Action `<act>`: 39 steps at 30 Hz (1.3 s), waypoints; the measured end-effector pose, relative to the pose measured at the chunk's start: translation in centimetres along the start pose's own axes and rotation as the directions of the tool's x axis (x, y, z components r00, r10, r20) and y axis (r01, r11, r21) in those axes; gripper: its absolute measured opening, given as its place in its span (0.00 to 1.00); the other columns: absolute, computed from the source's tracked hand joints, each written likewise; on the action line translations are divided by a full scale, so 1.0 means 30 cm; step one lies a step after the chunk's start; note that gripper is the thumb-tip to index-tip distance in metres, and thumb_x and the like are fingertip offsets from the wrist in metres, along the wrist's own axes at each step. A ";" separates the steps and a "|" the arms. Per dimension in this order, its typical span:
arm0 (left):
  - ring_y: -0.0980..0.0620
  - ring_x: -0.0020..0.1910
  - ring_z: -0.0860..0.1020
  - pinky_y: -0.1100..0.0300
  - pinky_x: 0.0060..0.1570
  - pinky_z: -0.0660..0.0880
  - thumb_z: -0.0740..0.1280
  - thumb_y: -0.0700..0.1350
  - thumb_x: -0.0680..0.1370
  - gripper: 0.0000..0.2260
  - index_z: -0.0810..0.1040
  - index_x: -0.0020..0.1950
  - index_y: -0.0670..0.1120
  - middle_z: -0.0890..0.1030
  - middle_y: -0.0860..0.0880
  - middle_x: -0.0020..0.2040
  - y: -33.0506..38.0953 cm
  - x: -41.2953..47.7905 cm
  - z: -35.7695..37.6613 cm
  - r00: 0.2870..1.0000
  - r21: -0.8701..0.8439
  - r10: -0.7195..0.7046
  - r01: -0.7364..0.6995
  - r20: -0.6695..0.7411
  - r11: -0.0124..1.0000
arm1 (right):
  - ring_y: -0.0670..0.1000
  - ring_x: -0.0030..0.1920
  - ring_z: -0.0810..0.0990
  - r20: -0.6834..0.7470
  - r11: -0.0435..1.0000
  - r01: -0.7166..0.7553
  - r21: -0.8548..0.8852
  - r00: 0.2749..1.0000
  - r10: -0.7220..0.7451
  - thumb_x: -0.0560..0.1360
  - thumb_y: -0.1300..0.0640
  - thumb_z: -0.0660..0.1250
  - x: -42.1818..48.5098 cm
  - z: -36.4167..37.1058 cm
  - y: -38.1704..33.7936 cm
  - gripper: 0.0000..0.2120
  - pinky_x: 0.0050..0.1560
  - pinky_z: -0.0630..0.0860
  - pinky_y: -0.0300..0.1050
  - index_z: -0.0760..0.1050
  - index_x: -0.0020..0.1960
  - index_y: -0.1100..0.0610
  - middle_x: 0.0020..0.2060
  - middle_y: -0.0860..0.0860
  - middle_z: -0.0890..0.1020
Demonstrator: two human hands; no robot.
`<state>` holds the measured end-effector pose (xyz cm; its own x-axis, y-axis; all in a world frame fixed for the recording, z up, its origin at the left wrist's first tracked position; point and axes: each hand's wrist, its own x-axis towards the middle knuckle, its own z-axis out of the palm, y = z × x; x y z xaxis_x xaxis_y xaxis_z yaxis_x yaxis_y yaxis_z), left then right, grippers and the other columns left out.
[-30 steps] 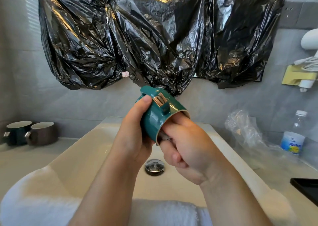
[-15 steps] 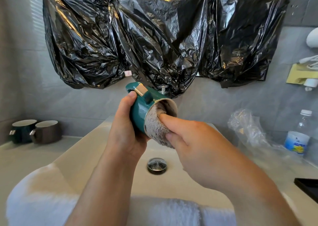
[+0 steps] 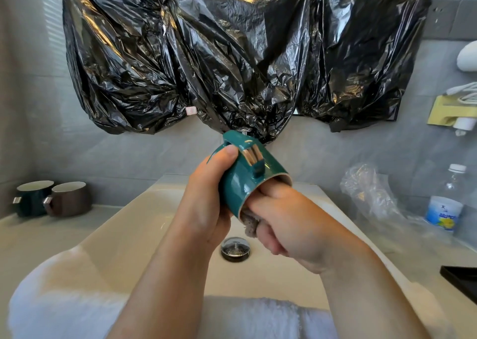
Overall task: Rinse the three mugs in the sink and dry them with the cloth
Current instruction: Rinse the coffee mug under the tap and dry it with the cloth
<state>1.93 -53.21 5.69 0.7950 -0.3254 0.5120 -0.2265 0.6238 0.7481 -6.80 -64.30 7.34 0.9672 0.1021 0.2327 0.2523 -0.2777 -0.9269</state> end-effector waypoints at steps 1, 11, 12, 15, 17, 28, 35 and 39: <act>0.46 0.47 0.84 0.52 0.49 0.81 0.69 0.54 0.71 0.14 0.86 0.48 0.47 0.85 0.42 0.47 0.001 -0.001 0.002 1.000 -0.026 0.015 -0.014 0.026 1.000 | 0.45 0.18 0.65 0.040 0.988 -0.002 0.155 0.999 -0.004 0.83 0.57 0.58 -0.004 -0.005 -0.007 0.18 0.18 0.64 0.36 0.79 0.40 0.45 0.25 0.51 0.74; 0.48 0.38 0.81 0.53 0.30 0.77 0.58 0.64 0.72 0.22 0.84 0.45 0.50 0.83 0.51 0.35 0.038 -0.022 0.018 0.988 0.103 -0.051 0.066 -0.143 0.992 | 0.52 0.36 0.79 -0.252 0.840 -0.084 -0.535 0.966 -0.064 0.82 0.54 0.58 0.037 -0.007 0.029 0.09 0.36 0.75 0.47 0.76 0.48 0.49 0.37 0.49 0.81; 0.48 0.36 0.82 0.53 0.29 0.77 0.61 0.64 0.70 0.21 0.84 0.46 0.50 0.83 0.50 0.36 0.036 -0.023 0.019 0.989 0.116 -0.078 0.092 -0.123 0.989 | 0.53 0.40 0.79 -0.243 0.741 -0.131 -0.659 0.969 -0.044 0.82 0.54 0.58 0.041 -0.006 0.038 0.08 0.37 0.75 0.45 0.77 0.52 0.50 0.42 0.50 0.80; 0.49 0.35 0.81 0.56 0.25 0.76 0.69 0.51 0.66 0.19 0.83 0.55 0.48 0.82 0.47 0.42 0.020 -0.025 0.022 0.985 0.166 -0.080 0.105 -0.152 0.980 | 0.53 0.43 0.81 -0.260 0.671 -0.164 -0.723 0.965 -0.044 0.81 0.54 0.59 0.040 -0.001 0.045 0.08 0.39 0.76 0.45 0.76 0.56 0.50 0.47 0.52 0.81; 0.52 0.35 0.82 0.57 0.26 0.76 0.71 0.48 0.66 0.19 0.82 0.56 0.49 0.84 0.48 0.41 0.013 -0.016 0.019 0.985 0.185 -0.040 0.071 -0.168 0.980 | 0.54 0.41 0.84 -0.206 0.780 -0.086 -0.619 0.977 -0.055 0.81 0.54 0.58 0.035 -0.006 0.044 0.08 0.43 0.80 0.49 0.72 0.57 0.47 0.47 0.52 0.81; 0.48 0.41 0.82 0.52 0.41 0.77 0.73 0.50 0.68 0.16 0.84 0.53 0.48 0.84 0.46 0.43 0.014 -0.012 0.006 0.982 0.025 -0.118 0.123 -0.150 0.992 | 0.45 0.19 0.67 -0.002 0.766 -0.003 0.643 1.000 0.005 0.84 0.59 0.57 0.050 -0.006 0.033 0.16 0.17 0.56 0.31 0.81 0.48 0.47 0.34 0.53 0.78; 0.49 0.37 0.83 0.53 0.33 0.80 0.75 0.46 0.65 0.15 0.84 0.51 0.47 0.85 0.48 0.39 0.022 -0.009 -0.010 0.972 0.075 -0.127 0.144 -0.199 0.987 | 0.50 0.38 0.82 -0.121 0.792 0.051 -0.608 0.980 -0.156 0.82 0.53 0.55 0.064 -0.003 0.082 0.12 0.44 0.82 0.49 0.68 0.60 0.36 0.45 0.50 0.80; 0.49 0.36 0.83 0.54 0.29 0.79 0.78 0.46 0.63 0.27 0.80 0.61 0.45 0.85 0.47 0.42 0.020 -0.018 0.012 0.972 0.122 -0.109 0.136 -0.206 0.983 | 0.47 0.29 0.77 -0.156 0.946 0.025 -0.322 0.984 -0.080 0.82 0.54 0.56 0.062 -0.010 0.080 0.09 0.32 0.74 0.39 0.73 0.51 0.42 0.35 0.46 0.78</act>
<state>1.17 -52.93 6.02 0.9138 -0.2380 0.3291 -0.1828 0.4825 0.8566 -4.39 -65.06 5.63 0.9368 -0.0267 0.3489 0.2730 -0.5679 -0.7765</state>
